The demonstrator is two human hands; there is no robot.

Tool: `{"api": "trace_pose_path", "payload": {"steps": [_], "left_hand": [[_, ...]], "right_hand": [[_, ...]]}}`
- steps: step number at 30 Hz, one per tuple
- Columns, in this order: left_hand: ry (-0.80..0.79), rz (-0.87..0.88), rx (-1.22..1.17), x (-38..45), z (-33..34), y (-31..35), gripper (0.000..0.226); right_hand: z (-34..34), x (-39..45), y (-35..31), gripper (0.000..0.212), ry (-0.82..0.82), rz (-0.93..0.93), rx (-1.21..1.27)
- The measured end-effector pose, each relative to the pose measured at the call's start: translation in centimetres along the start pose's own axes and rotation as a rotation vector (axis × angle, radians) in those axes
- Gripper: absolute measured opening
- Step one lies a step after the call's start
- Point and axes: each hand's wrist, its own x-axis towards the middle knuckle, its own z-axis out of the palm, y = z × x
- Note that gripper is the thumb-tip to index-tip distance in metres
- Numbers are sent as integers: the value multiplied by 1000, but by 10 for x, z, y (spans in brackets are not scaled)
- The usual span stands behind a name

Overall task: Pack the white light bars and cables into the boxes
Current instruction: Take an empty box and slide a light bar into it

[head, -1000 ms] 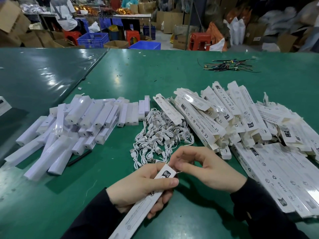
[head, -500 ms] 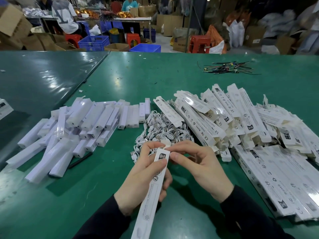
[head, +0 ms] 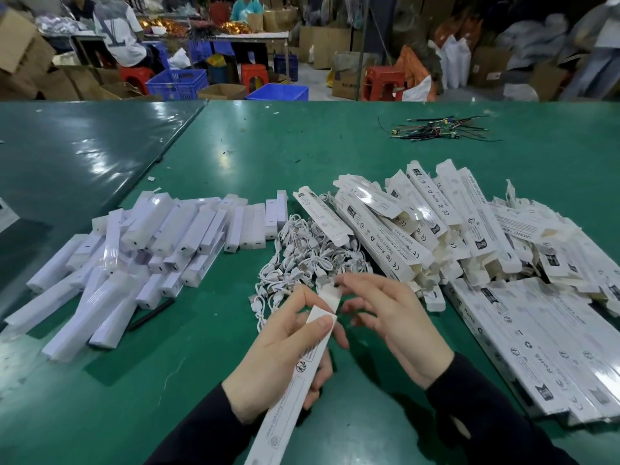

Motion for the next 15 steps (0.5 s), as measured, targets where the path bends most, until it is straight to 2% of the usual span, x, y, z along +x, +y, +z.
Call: {"api": "trace_pose_path", "payload": {"steps": [2,4,7,11,15], "left_hand": [[-5,10,31,0,1,-2,11],[6,12,54,1,1,-4,13],[8,19,71,0,1,-6,15],[17,36,88,-1,-1,-4,22],[25,45,54,-1,0,-1,34]], "right_hand": [[2,-1,3,39,-72,32,-41],[5,-2,5,47,-89,3,-80],[6,-4,7,43,-51,-36,-77],[7,-6,3,20,-74,-63,-39],[7,-8,0,24,-103,-89,-74]]}}
